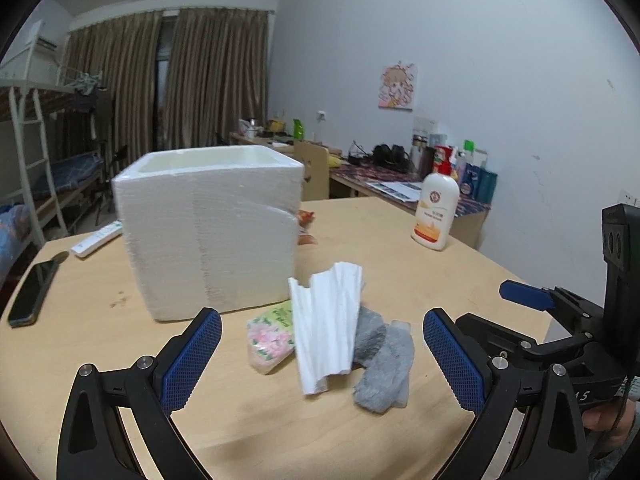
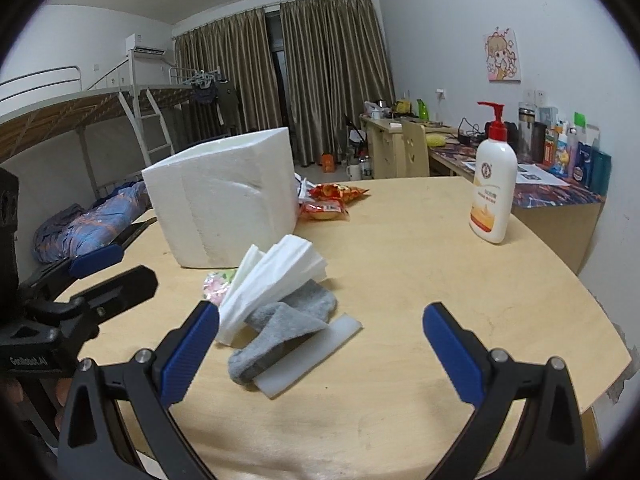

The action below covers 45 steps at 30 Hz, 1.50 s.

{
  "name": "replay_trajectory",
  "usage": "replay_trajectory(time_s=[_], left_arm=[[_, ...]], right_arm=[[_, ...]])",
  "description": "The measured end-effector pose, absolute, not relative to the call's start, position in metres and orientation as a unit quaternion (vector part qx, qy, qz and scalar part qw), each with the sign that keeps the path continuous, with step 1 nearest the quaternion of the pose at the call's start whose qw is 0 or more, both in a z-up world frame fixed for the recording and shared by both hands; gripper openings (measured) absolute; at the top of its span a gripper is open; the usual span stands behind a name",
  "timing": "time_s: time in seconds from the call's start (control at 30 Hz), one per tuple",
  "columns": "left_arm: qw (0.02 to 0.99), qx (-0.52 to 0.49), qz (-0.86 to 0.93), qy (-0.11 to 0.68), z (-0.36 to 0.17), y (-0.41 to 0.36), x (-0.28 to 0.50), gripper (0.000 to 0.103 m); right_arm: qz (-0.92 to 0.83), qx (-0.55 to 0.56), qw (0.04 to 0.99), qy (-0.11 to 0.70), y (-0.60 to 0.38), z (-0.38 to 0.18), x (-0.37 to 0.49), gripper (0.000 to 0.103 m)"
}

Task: Organize soft objects
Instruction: 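Withdraw both tools from the box toward the tissue and sock, then close the left gripper on the white tissue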

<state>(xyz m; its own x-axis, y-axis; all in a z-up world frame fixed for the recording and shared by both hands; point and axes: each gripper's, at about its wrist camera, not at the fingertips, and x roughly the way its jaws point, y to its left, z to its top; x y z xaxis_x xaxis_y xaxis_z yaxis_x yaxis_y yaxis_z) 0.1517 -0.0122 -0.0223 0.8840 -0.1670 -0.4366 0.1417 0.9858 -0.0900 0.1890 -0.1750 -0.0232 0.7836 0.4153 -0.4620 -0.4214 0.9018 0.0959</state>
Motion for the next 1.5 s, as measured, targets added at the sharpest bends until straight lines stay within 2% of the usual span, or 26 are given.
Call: replay_trajectory(time_s=[0.2, 0.33, 0.5, 0.67, 0.73, 1.0, 1.07, 1.13, 1.2, 1.3, 1.33, 1.47, 1.5], left_arm=[[0.965, -0.038, -0.089, 0.242, -0.028, -0.014, 0.174, 0.098], [0.961, -0.034, -0.091, 0.258, -0.036, -0.018, 0.191, 0.087], [0.954, -0.029, -0.103, 0.281, -0.044, -0.027, 0.210, 0.080], [0.947, -0.036, -0.110, 0.301, -0.048, -0.031, 0.225, 0.078], [0.943, -0.033, -0.101, 0.316, -0.052, -0.033, 0.232, 0.072], [0.934, -0.032, -0.097, 0.341, -0.060, -0.040, 0.248, 0.067], [0.932, -0.032, -0.094, 0.348, -0.062, -0.041, 0.252, 0.063], [0.930, -0.028, -0.091, 0.356, -0.065, -0.042, 0.255, 0.053], [0.927, -0.026, -0.085, 0.364, -0.068, -0.042, 0.259, 0.048], [0.926, -0.024, -0.076, 0.369, -0.071, -0.040, 0.263, 0.043], [0.926, -0.024, -0.076, 0.370, -0.071, -0.040, 0.264, 0.036], [0.925, -0.024, -0.079, 0.372, -0.073, -0.041, 0.266, 0.022], [0.924, -0.023, -0.079, 0.373, -0.073, -0.041, 0.266, 0.014]], right_arm=[[0.215, -0.001, 0.943, 0.255, -0.188, -0.031, 0.202, 0.103], [0.214, -0.005, 0.941, 0.264, -0.193, -0.037, 0.211, 0.103], [0.214, 0.000, 0.938, 0.273, -0.201, -0.043, 0.220, 0.103], [0.216, 0.002, 0.936, 0.277, -0.206, -0.044, 0.227, 0.103], [0.218, 0.001, 0.936, 0.277, -0.207, -0.045, 0.229, 0.103], [0.225, -0.003, 0.930, 0.289, -0.206, -0.053, 0.236, 0.103], [0.225, -0.002, 0.930, 0.290, -0.207, -0.054, 0.237, 0.103], [0.225, -0.002, 0.929, 0.293, -0.207, -0.055, 0.239, 0.103], [0.225, -0.001, 0.929, 0.293, -0.207, -0.055, 0.240, 0.103], [0.227, 0.000, 0.928, 0.295, -0.207, -0.056, 0.241, 0.103], [0.227, -0.001, 0.928, 0.296, -0.206, -0.056, 0.242, 0.103], [0.227, -0.001, 0.927, 0.300, -0.207, -0.059, 0.244, 0.103], [0.227, -0.001, 0.926, 0.301, -0.207, -0.059, 0.245, 0.103]])
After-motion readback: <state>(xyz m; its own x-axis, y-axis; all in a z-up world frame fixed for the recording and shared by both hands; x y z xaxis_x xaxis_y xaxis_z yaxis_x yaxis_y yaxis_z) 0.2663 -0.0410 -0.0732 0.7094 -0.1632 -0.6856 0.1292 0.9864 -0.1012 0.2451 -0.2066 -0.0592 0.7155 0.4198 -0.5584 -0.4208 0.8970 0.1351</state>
